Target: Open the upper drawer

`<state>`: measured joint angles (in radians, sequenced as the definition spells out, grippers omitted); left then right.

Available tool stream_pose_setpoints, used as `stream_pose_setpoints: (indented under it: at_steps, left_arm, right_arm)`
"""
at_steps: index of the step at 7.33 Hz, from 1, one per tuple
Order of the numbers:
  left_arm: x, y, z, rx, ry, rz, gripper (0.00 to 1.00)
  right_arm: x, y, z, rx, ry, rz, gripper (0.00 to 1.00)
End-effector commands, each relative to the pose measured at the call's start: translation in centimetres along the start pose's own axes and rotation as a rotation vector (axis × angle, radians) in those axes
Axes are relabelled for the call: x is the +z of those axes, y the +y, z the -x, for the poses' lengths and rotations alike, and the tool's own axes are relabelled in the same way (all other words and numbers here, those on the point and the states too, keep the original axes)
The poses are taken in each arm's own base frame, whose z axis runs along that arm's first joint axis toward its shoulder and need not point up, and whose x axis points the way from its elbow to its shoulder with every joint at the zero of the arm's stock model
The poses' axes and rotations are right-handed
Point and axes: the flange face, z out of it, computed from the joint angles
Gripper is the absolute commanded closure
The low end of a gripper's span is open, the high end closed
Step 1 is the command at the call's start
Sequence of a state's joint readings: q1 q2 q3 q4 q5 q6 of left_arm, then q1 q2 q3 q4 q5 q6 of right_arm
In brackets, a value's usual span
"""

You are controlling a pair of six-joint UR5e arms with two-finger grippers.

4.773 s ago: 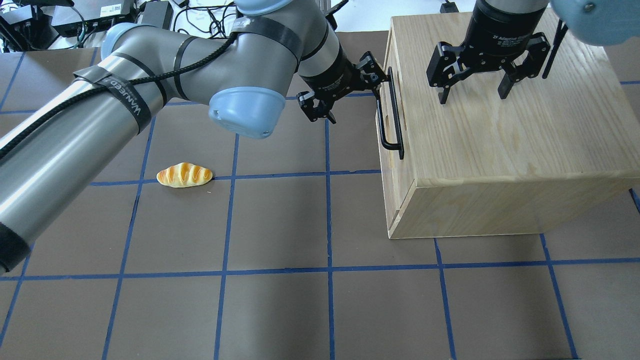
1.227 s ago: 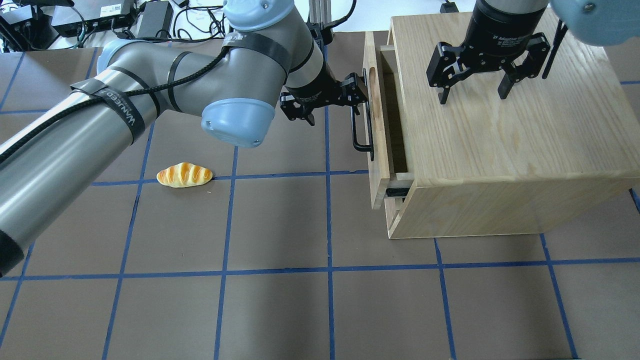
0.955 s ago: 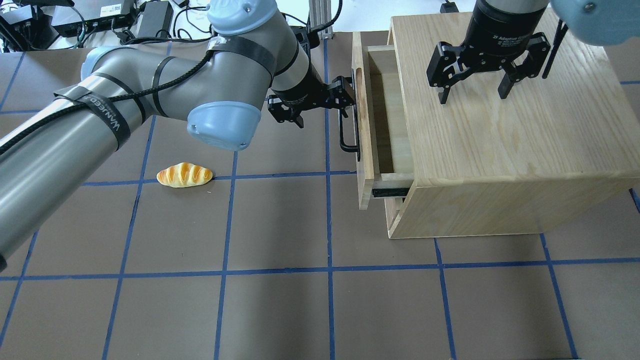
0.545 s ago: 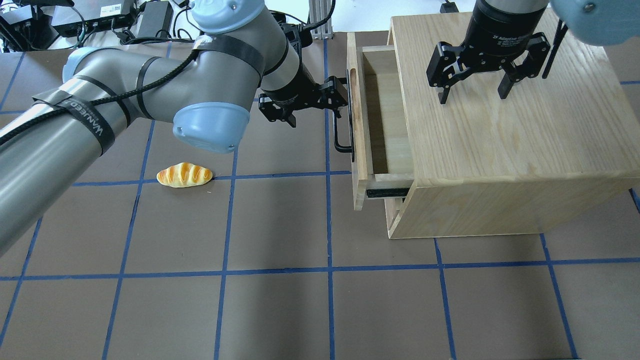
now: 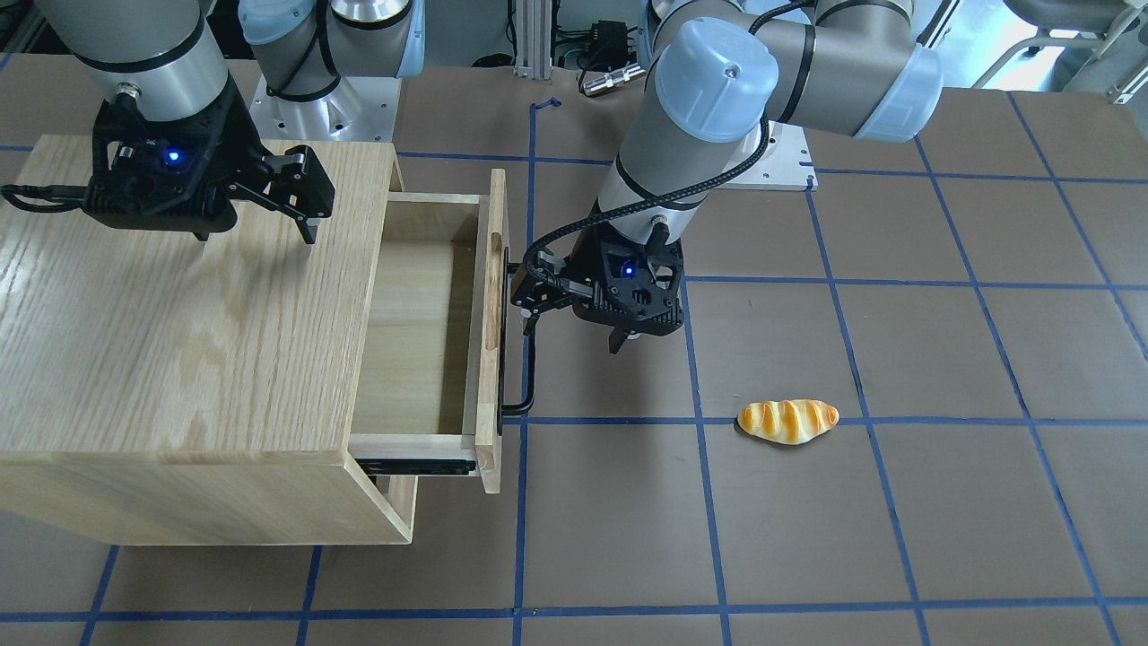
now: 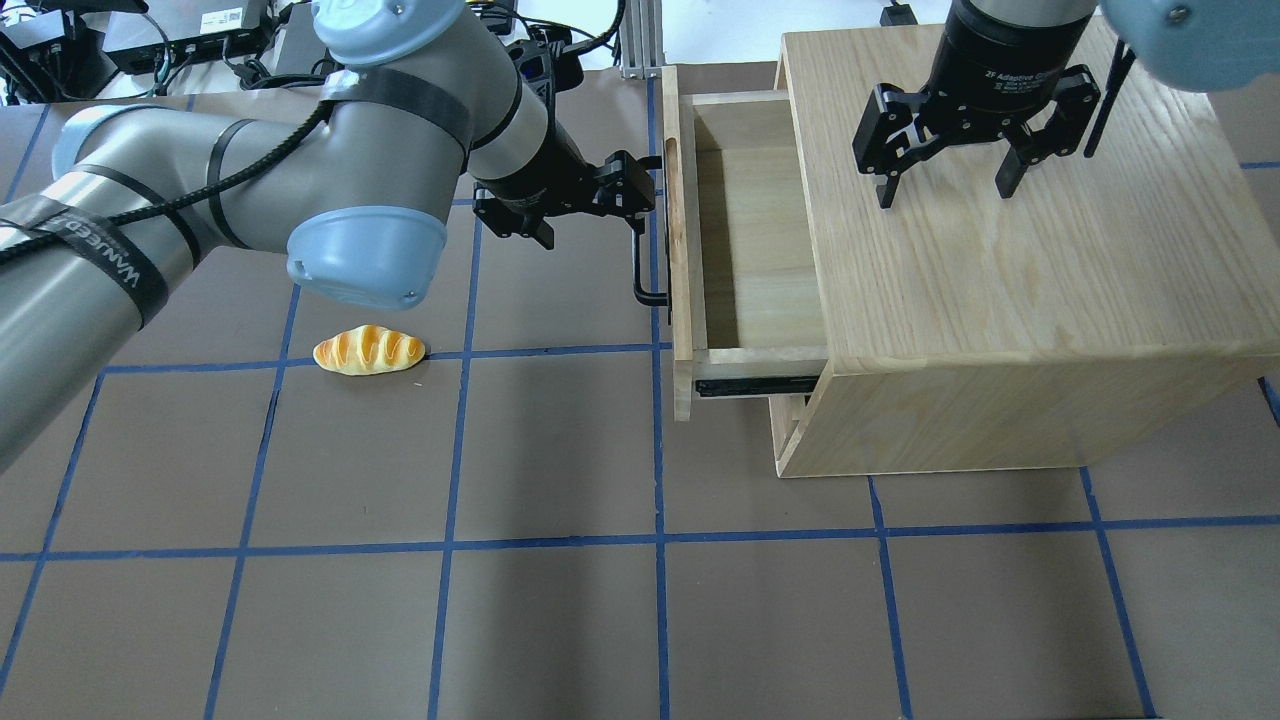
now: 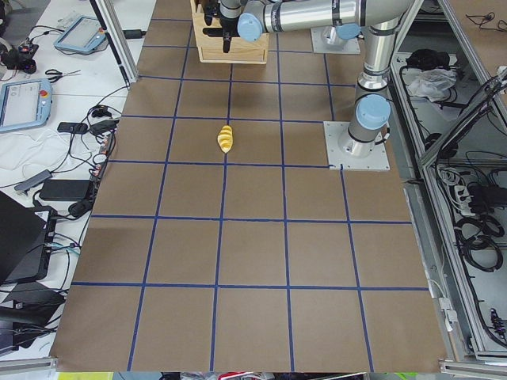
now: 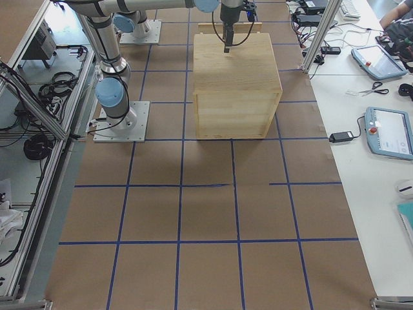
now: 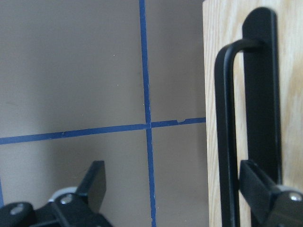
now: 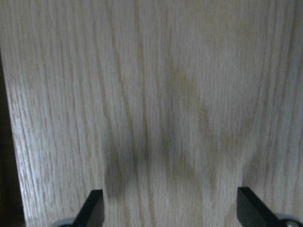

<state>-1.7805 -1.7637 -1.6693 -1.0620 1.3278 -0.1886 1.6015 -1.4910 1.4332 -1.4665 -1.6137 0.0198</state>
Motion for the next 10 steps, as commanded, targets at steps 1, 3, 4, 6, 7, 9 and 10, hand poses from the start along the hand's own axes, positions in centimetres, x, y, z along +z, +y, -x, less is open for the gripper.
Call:
stream_pose_setpoints:
  at_steps: [1, 3, 4, 6, 7, 9, 10]
  left_arm:
    - [0.2, 0.4, 0.6, 0.008, -0.002, 0.005, 0.0]
    - [-1.2, 0.1, 0.8, 0.01, -0.004, -0.02, 0.0]
    - [-3.1, 0.3, 1.7, 0.045, -0.023, -0.032, 0.0]
    - [-9.3, 1.4, 4.7, 0.055, -0.149, 0.028, 0.0]
    - [-12.7, 1.7, 5.8, 0.064, -0.233, 0.068, 0.0]
    - [-17.0, 0.5, 8.4, 0.023, -0.281, 0.033, 0.0]
    - [-17.2, 0.7, 8.7, 0.025, -0.336, 0.058, 0.0]
  right_arm:
    - [0.0, 0.0, 0.0, -0.001, 0.0, 0.0, 0.0]
    - [0.0, 0.0, -0.1, 0.0, 0.0, 0.0, 0.0]
    - [0.1, 0.0, 0.0, 0.0, 0.0, 0.001, 0.0]
    - [0.1, 0.0, 0.0, 0.0, 0.0, 0.001, 0.0]
    - [0.0, 0.0, 0.0, 0.0, 0.0, 0.0, 0.0]
    - [0.1, 0.0, 0.0, 0.0, 0.0, 0.001, 0.0]
    - [0.1, 0.0, 0.0, 0.0, 0.0, 0.001, 0.0]
